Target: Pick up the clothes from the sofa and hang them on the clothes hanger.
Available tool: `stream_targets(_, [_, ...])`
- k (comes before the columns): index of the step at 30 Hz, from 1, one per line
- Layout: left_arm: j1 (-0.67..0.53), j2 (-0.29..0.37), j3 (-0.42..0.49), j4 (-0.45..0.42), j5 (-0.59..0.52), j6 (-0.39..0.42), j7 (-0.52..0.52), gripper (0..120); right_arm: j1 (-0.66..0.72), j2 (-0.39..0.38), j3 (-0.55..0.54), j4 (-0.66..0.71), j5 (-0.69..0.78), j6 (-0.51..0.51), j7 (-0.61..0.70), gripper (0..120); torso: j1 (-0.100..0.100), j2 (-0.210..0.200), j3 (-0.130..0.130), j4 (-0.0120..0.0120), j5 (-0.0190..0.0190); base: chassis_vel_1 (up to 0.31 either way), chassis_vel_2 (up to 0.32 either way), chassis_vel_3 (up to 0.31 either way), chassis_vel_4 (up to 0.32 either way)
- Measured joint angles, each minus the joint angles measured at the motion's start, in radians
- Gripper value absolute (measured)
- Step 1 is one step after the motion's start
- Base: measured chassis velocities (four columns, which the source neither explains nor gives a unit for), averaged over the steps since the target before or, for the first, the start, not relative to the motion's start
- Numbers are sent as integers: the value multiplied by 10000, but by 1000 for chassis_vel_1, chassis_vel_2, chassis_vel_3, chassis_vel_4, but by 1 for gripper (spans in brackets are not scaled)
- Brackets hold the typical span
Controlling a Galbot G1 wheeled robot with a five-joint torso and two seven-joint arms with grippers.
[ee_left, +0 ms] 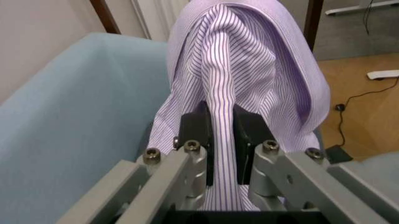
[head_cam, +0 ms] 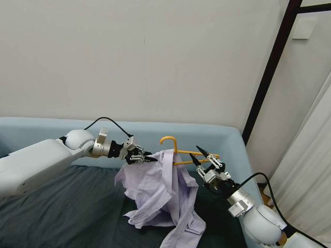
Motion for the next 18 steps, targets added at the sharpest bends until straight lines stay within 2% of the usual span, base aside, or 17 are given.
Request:
stream_targets(4, [4, -60, -74, 257, -78, -245, 61, 8, -743, 48, 115, -46, 842, -313, 104, 74, 0, 0, 0, -4, 0, 0, 0, 0, 0])
stream_targets(5, [4, -60, -74, 257, -78, -245, 61, 8, -743, 48, 115, -46, 842, -313, 104, 74, 0, 0, 0, -4, 0, 0, 0, 0, 0])
stream_targets(9, [-78, -78, -140, 235, -589, -251, -124, 8, -1066, 317, -285, -433, 2252, -927, 129, 91, 0, 0, 0, -1, 0, 0, 0, 0, 0])
stream_targets(13, [-214, -94, -144, 176, -1014, -159, -293, 8, -1151, 597, -573, -579, 2656, -1127, 41, 99, 0, 0, 0, -2, 4, 0, 0, 0, 0])
stream_targets(18, [-409, -99, -127, 164, -1361, -65, -344, 8, -1182, 981, -900, -888, 2903, -1376, -28, 100, 0, 0, 0, -1, 2, 0, 0, 0, 0])
